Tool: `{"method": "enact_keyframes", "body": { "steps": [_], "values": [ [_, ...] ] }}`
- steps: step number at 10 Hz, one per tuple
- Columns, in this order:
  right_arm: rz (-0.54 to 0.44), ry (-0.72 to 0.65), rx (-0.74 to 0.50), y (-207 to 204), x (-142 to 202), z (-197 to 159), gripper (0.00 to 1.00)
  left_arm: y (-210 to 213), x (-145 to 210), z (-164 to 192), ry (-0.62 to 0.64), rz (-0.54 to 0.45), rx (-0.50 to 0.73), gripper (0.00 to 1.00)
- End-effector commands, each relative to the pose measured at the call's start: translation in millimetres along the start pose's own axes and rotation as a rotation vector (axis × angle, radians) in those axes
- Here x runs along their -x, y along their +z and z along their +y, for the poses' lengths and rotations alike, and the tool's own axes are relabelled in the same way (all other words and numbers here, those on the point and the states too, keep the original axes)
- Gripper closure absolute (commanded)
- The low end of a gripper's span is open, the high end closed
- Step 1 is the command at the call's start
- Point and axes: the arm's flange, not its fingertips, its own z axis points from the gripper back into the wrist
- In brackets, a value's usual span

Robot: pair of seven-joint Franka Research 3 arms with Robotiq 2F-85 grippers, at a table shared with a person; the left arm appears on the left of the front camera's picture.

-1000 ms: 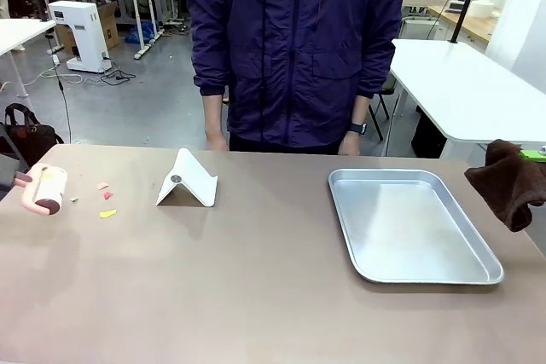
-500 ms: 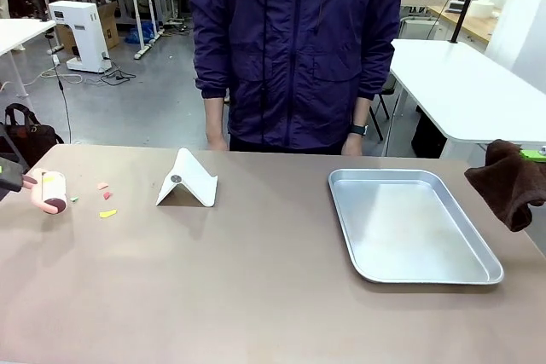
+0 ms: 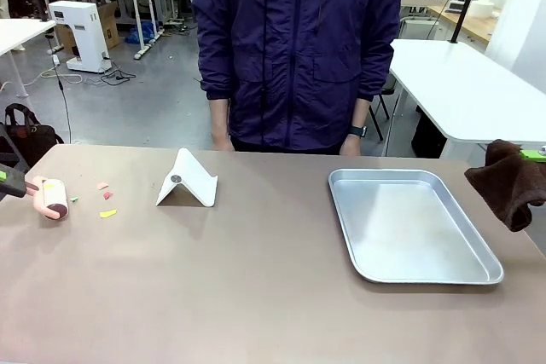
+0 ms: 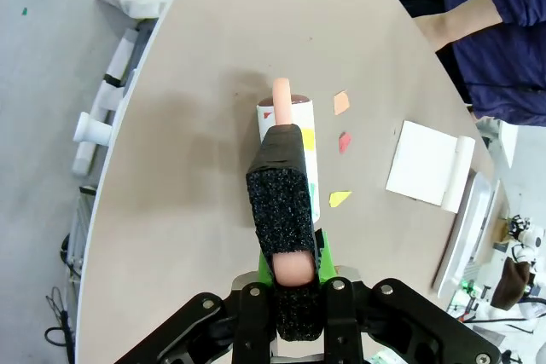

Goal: Clean the surface of the table.
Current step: Clean the area not pointed to by the person.

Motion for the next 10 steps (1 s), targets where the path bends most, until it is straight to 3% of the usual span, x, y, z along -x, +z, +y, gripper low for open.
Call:
{"method": "enact_keyframes", "body": {
  "steps": [1,4,10],
  "values": [
    [0.002,0.003,-0.004,-2.0,-1.3,4.8,0.90,-9.8,-9.7,-6.1,0.034,0.020,-0.027,0.80],
    [0.002,0.003,-0.004,-2.0,-1.3,4.8,0.90,-36.5,-24.1,-9.4,0.051,0.066,-0.058,0.80],
    [0.002,0.003,-0.004,-2.0,-1.3,4.8,0.90,-104.7,-33.1,-67.3,-0.028,0.193,-0.082,0.80]
  ]
}}
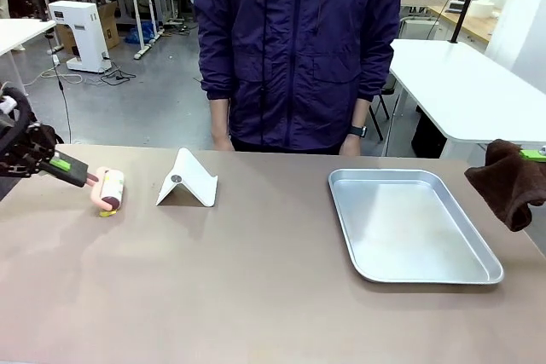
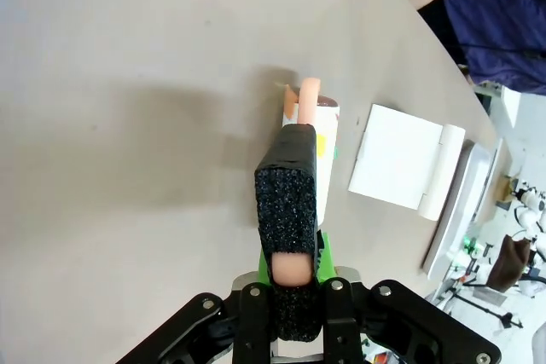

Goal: Clean the surface of the table.
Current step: Clean the area not pointed to by the person.

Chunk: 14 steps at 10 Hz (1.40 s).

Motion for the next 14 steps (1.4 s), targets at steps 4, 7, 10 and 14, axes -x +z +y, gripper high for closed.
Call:
{"method": "enact_keyframes", "body": {
  "steps": [4,7,10,14],
  "values": [
    [0.001,0.002,-0.005,-2.0,-1.0,4.5,0.90,-45.6,-13.5,-20.4,-0.033,0.068,-0.018,0.80],
    [0.001,0.002,-0.005,-2.0,-1.0,4.5,0.90,-26.0,-10.4,-22.3,-0.057,0.080,0.099,0.80],
    [0.001,0.002,-0.005,-2.0,-1.0,4.5,0.90,45.9,24.9,-20.5,-0.196,0.069,0.349,0.80],
    [0.001,0.002,-0.005,-2.0,-1.0,4.5,0.90,127.0,87.6,38.1,-0.273,0.009,0.460,0.80]
  ]
}}
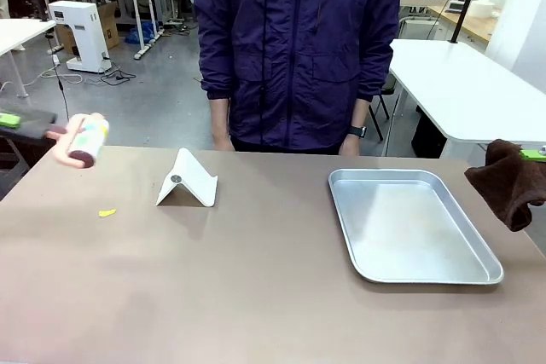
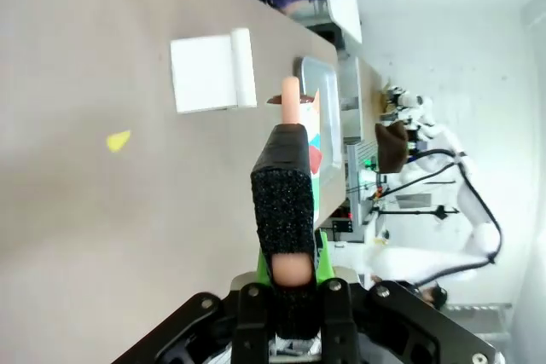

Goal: Clean the surface of the table.
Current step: Clean the area not pointed to by the person.

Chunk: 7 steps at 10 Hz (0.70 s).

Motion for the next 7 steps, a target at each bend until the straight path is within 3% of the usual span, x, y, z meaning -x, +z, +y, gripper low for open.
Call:
{"method": "enact_keyframes", "body": {
  "steps": [1,3,5,6,7],
  "values": [
    [0.001,0.002,-0.005,-2.2,-0.7,4.5,0.90,28.7,31.3,31.4,0.017,-0.075,-0.012,0.80],
    [0.001,0.002,-0.005,-2.2,-0.7,4.5,0.90,57.1,63.5,55.3,0.059,-0.166,0.001,0.80],
    [0.001,0.002,-0.005,-2.2,-0.7,4.5,0.90,73.5,70.5,68.4,0.093,-0.255,0.058,0.80],
    [0.001,0.002,-0.005,-2.2,-0.7,4.5,0.90,68.7,70.4,63.6,0.088,-0.167,0.002,0.80],
    [0.001,0.002,-0.005,-2.2,-0.7,4.5,0.90,68.7,70.4,63.6,0.088,-0.167,0.002,0.80]
  ]
}}
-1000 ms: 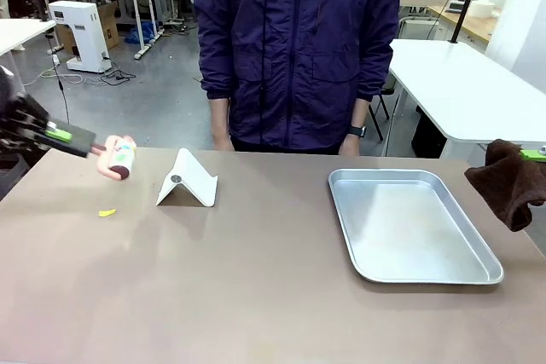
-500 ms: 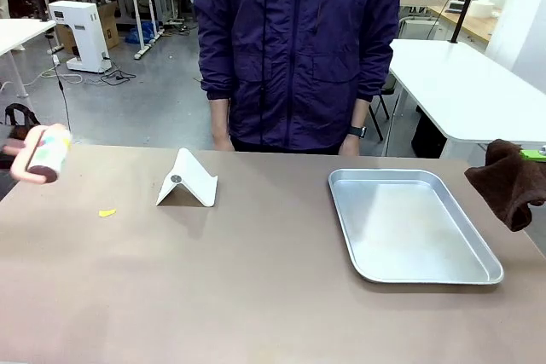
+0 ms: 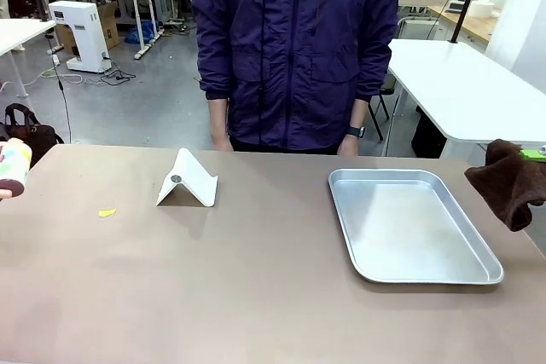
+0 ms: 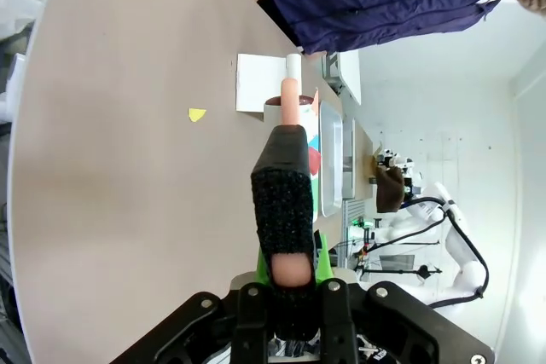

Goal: Clean the surface of the table.
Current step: Clean the area not pointed to by the person.

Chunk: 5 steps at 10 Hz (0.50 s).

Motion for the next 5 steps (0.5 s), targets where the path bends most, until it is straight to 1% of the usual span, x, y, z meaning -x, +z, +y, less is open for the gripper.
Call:
{"method": "enact_keyframes", "body": {
  "steps": [1,4,5],
  "values": [
    [0.001,0.002,-0.005,-2.3,-0.6,4.5,0.90,-5.9,-2.8,-7.6,-0.018,0.026,-0.009,0.80],
    [0.001,0.002,-0.005,-2.3,-0.6,4.5,0.90,-8.1,-3.1,-3.5,-0.009,0.023,-0.003,0.80],
    [0.001,0.002,-0.005,-2.3,-0.6,4.5,0.90,-31.0,-12.9,-1.7,0.016,0.042,-0.080,0.80]
  ]
}}
